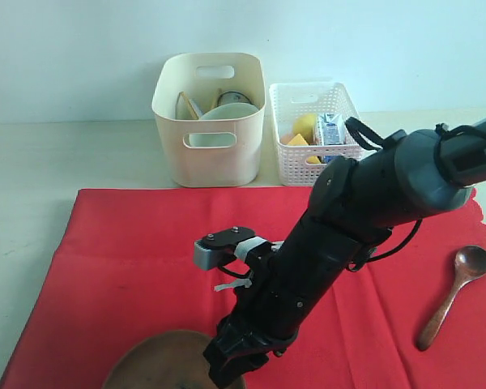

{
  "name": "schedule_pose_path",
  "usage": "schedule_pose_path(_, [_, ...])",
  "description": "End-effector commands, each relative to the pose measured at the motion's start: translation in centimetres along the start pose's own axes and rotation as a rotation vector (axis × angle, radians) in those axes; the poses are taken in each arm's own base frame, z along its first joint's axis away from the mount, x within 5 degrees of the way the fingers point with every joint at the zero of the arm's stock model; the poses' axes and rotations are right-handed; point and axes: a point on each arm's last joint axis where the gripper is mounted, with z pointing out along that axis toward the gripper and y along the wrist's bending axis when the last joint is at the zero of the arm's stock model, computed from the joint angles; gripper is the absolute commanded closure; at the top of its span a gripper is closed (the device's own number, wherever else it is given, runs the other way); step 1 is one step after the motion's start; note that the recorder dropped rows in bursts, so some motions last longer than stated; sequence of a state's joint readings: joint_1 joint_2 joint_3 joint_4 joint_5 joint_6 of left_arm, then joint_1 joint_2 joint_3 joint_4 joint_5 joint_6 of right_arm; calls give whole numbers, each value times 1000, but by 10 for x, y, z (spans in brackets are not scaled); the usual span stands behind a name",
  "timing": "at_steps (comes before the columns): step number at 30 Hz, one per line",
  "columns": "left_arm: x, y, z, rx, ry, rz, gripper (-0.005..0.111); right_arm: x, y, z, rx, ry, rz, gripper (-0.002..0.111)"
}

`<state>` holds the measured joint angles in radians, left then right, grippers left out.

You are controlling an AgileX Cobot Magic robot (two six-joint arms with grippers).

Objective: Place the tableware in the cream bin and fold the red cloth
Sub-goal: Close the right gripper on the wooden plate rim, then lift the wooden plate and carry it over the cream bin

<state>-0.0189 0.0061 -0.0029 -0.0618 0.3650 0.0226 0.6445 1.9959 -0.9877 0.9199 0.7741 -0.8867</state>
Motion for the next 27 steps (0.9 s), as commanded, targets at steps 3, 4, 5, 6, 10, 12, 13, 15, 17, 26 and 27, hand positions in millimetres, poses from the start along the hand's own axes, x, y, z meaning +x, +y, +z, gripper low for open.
schedule_pose_path(3, [0,0,0,5,-16,1,107,-1,-2,5,-6,-16,36,94])
schedule_pose_path(4, [0,0,0,5,-16,1,107,-2,-2,5,-2,-26,41,99])
schedule_pose_path(5, [0,0,0,5,-16,1,107,-2,-3,5,5,-32,43,105])
schedule_pose_path(6, [0,0,0,5,-16,1,107,-3,-4,5,10,-36,43,109])
schedule_pose_path(10, [0,0,0,5,-16,1,107,-4,-3,2,21,-51,19,108])
schedule_pose_path(12, [0,0,0,5,-16,1,107,-6,0,-4,37,-75,-8,108])
schedule_pose_path(13, [0,0,0,5,-16,1,107,-8,2,-9,48,-97,-18,108])
schedule_pose_path(15, [0,0,0,5,-16,1,107,-12,5,-17,73,-140,-31,108])
schedule_pose_path(17, [0,0,0,5,-16,1,107,-16,11,-30,92,-190,-53,108])
schedule_pose_path(26, [0,0,0,5,-16,1,107,-29,31,-100,117,-359,-94,108])
schedule_pose_path(27, [0,0,0,5,-16,1,107,-30,31,-101,126,-358,-108,108])
